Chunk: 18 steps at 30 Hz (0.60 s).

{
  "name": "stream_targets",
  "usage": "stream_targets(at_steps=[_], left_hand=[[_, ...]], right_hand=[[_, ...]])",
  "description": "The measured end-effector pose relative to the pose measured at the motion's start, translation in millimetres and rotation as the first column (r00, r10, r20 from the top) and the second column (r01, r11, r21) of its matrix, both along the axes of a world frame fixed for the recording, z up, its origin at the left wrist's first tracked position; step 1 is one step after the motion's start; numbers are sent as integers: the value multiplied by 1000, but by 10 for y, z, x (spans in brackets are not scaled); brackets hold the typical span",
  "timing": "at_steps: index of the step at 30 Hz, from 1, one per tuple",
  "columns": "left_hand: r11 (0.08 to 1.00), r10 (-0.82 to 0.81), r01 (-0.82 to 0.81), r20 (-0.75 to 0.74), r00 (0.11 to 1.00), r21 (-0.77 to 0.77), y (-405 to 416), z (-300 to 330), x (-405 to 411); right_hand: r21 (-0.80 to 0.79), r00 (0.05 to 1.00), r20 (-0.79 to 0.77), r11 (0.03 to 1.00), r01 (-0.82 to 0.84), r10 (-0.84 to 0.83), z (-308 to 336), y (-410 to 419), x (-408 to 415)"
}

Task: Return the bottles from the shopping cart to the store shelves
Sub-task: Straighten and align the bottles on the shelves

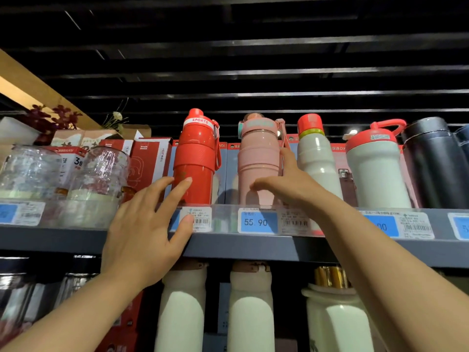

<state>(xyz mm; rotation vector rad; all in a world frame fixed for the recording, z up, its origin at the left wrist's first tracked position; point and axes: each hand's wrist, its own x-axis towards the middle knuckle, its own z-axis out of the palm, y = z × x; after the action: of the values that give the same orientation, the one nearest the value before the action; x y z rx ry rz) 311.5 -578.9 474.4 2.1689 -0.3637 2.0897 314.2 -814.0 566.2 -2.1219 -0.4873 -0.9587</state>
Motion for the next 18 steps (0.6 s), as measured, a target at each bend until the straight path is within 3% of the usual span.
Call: stream_targets(at_steps=[5, 12, 18], left_hand=[[1000, 2, -2, 17, 1000, 3, 5, -6, 8], [1000, -15, 15, 28, 999, 7, 0, -5, 19], [1000, -16, 16, 33, 999, 16, 2, -19, 19]], right_hand=[[-75, 965, 57, 963, 259, -255, -70, 106, 15], [-28, 999, 17, 998, 50, -49, -6, 5, 14], [-80, 959, 23, 956, 283, -282, -73, 92, 19]])
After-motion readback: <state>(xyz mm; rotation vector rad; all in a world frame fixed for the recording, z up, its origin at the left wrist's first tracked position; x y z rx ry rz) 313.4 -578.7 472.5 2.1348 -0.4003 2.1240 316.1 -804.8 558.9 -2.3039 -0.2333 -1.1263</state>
